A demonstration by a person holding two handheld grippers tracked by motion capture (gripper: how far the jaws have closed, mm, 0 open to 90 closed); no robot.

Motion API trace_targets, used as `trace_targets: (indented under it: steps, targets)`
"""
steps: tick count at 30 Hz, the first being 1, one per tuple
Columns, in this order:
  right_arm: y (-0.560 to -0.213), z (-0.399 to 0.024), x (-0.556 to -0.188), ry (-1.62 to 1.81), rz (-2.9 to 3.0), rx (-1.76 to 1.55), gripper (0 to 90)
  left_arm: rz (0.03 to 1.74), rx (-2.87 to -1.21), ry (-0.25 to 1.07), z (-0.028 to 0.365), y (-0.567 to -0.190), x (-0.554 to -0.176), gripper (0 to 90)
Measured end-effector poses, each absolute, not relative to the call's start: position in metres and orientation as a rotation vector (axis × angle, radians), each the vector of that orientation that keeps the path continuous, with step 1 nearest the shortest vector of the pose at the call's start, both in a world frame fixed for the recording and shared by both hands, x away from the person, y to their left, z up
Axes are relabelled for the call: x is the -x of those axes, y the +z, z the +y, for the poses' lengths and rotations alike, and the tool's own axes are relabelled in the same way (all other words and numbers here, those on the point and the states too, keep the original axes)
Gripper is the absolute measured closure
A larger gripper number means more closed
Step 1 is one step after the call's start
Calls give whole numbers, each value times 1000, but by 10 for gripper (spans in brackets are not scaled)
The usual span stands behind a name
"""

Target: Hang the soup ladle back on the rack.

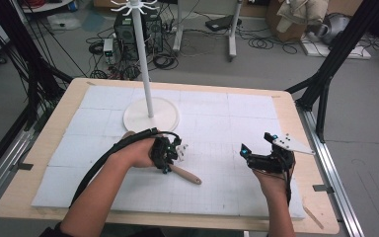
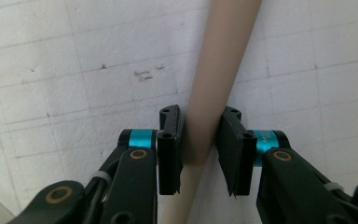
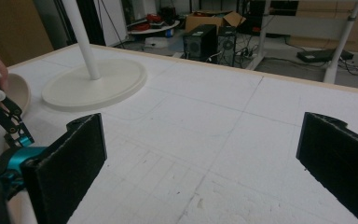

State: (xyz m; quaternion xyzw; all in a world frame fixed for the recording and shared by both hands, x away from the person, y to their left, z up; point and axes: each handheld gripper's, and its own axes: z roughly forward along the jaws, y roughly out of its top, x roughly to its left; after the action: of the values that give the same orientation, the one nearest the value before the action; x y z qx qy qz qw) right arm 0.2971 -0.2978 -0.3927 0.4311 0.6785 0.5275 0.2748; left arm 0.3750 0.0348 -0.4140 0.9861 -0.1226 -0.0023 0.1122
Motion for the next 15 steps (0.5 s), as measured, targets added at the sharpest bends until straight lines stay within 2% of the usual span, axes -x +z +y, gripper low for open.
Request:
trace_targets:
  steps: [3, 6, 15]
  targets:
    - [-393, -296, -298, 1414, 1832, -1158, 4, -388, -2879, -6, 37, -414, -374, 739]
    - [-393, -295, -298, 1416, 1834, -1153, 3, -321, -2853, -52, 42, -411, -376, 757]
    - [-393, -297, -298, 1422, 1829, -1158, 4, -193, -2708, 33, 74, -384, -378, 756]
